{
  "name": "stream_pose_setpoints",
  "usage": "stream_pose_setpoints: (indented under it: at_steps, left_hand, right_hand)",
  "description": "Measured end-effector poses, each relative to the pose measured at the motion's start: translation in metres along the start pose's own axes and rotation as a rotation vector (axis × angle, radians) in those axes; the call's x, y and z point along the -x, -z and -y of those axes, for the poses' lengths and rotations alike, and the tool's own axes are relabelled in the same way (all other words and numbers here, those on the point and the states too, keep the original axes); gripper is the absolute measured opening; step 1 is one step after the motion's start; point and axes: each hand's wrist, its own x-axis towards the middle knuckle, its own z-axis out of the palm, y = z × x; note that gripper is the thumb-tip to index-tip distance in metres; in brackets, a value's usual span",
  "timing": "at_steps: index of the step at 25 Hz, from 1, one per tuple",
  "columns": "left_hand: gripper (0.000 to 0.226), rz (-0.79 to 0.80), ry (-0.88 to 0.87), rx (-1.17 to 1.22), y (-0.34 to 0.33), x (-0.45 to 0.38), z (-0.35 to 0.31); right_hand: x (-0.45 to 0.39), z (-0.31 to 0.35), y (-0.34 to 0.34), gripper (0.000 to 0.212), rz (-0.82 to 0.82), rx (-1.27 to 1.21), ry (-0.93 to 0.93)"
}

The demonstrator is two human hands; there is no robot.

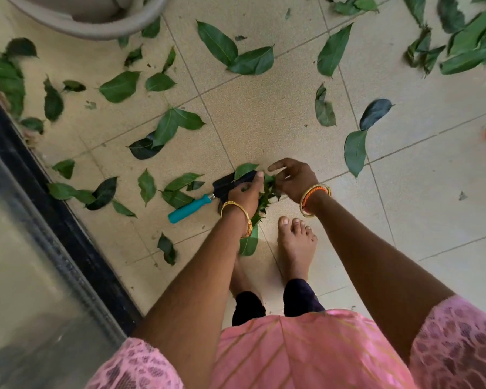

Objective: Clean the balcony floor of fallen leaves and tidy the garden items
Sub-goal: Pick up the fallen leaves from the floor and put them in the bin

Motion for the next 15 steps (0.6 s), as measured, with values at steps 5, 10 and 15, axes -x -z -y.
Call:
stream_pose_setpoints:
  at_steps: [5,10,15]
  left_hand:
    - [0.08,0.145,0.203,0.157,0.01,0.02,0.011]
    - [0.026,0.191,0.221,0.205,0.031,0.022,0.033]
    - [0.031,0.017,0.216,0.195,0.053,0.015,0.064]
  right_hand:
    - [0.031,0.014,-0.007,0.032,0.116,0.052,0.016]
    - [0.04,0.024,-0.02,0.027,0.27,0.153,-0.015]
    - [0.017,0.028,-0.045,0.008,0.177,0.225,-0.063]
